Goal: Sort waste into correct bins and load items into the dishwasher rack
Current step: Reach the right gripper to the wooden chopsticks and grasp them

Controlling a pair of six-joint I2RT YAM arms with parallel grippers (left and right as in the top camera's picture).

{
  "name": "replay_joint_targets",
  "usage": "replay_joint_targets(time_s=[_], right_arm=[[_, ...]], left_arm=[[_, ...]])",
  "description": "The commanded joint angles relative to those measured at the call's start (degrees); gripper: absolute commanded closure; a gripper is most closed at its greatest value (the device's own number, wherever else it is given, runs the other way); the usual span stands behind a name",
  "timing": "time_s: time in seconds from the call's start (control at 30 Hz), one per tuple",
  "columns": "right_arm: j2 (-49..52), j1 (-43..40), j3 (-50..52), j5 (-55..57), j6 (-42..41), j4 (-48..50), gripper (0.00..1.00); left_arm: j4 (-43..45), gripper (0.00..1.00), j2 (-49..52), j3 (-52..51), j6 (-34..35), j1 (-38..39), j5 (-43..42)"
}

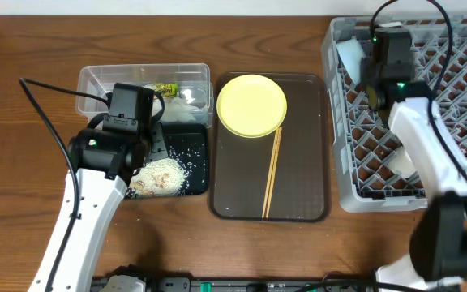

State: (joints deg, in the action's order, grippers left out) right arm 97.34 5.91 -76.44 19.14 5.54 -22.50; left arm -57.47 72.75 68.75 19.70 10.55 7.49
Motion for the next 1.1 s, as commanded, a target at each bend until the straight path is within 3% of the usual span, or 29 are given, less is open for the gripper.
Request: replay_joint_targets(time_s=[0.0,0.13,0.37,0.5,0.7,1.07], right_arm=[[-4.94,4.55,-0.04,-20.98,-4.94,-4.52,0.41],[-5.75,10.05,0.02,-27.58,-12.48,-11.96,0.45],[-2.4,18.86,3.43,-25.62,-27.54,-22.38,0.47],[0.2,22.77,7.58,-21.77,-32.85,-21.55,0.47],[4.26,27.26,11.32,-15.76,-35.95,-18.45,0.49],[9.38,28.65,12.5,-14.4,-39.63,-16.83,0.49]], left_arm=[[-0.11,0.37,0.02,-0.07,0.55,-0.24,0.7],[-0.11,0.37,0.02,-0.07,0.55,-0.24,0.7],[-0.11,0.37,0.02,-0.07,0.52,-0.24,0.7],[-0.11,0.37,0.02,-0.07,0.55,-0.24,0.7],[-0.13,0.37,0.02,-0.07,0.55,-0.24,0.7],[-0.15,0.37,0.02,-0.07,0.52,-0.24,0.7]])
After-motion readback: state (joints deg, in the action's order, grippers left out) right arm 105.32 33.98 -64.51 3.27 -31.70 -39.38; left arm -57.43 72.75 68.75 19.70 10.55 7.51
